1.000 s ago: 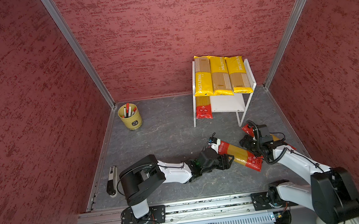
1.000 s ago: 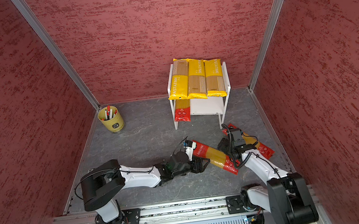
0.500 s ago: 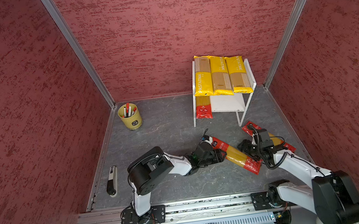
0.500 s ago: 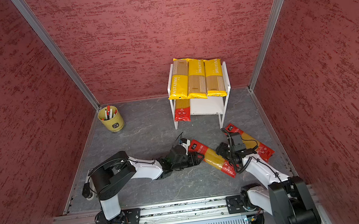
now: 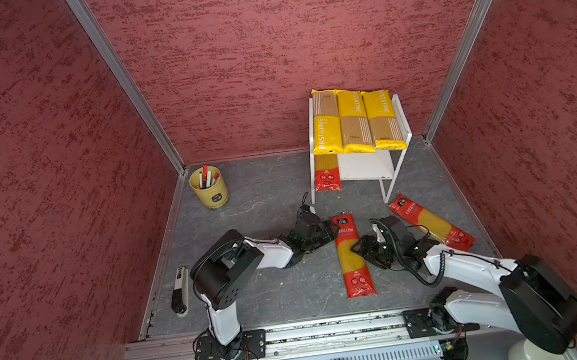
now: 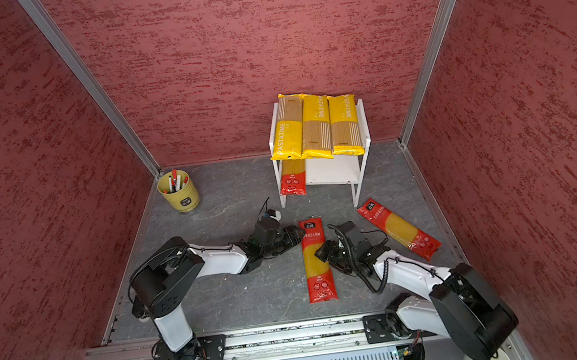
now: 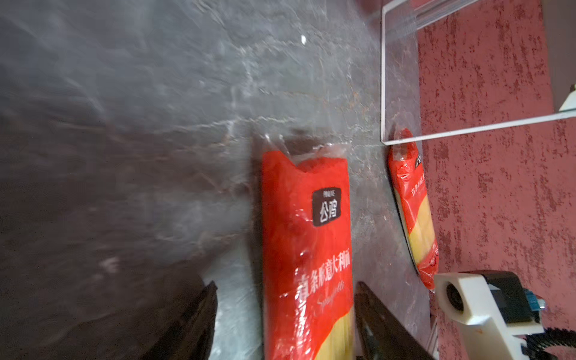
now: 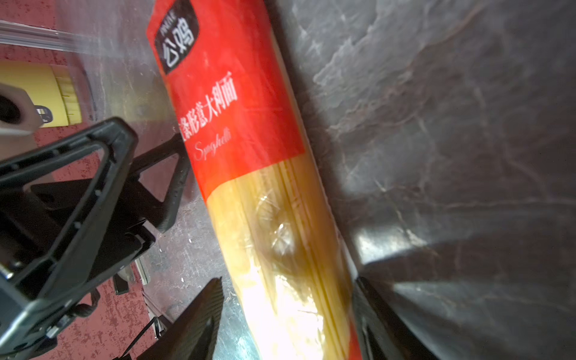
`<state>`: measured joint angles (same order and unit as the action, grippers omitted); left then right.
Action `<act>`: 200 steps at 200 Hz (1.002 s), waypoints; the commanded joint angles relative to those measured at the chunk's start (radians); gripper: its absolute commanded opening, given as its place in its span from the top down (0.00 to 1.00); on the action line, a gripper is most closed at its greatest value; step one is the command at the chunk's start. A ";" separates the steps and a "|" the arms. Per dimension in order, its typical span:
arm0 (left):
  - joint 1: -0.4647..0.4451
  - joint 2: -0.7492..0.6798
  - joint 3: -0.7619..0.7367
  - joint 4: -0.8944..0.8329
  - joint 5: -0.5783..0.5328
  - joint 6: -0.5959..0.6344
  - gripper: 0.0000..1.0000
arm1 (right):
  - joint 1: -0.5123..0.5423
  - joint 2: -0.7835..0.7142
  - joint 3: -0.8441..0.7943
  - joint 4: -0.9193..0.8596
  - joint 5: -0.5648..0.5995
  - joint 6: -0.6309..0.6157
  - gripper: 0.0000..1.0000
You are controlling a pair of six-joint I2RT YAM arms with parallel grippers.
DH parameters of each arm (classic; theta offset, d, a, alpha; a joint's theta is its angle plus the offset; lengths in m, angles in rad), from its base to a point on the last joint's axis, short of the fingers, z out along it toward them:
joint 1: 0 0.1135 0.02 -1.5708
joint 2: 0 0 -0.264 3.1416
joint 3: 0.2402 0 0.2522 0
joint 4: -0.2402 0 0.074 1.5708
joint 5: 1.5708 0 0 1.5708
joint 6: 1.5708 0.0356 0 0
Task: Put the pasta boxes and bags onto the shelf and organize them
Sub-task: 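Close both grippers on the red pack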
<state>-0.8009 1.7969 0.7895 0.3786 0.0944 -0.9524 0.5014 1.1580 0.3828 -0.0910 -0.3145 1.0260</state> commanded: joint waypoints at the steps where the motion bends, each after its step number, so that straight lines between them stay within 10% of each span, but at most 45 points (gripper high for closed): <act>1: -0.017 -0.091 -0.034 -0.080 -0.018 0.055 0.30 | -0.062 -0.072 0.005 -0.081 0.039 -0.061 0.31; 99: -0.141 -0.032 -0.065 0.006 0.032 -0.037 0.39 | -0.120 0.180 -0.065 0.410 -0.161 -0.070 0.43; 155: -0.116 0.023 -0.049 0.071 0.093 -0.045 0.71 | -0.118 0.374 -0.138 0.841 -0.291 0.005 0.66; 200: -0.103 -0.018 -0.055 0.082 0.128 -0.019 0.71 | -0.118 0.303 -0.205 0.997 -0.295 0.012 0.92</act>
<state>-0.9054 1.8008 0.7311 0.4057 0.1967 -0.9966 0.3733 1.5192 0.1978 0.7944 -0.5499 1.0283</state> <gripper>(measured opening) 0.278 0.121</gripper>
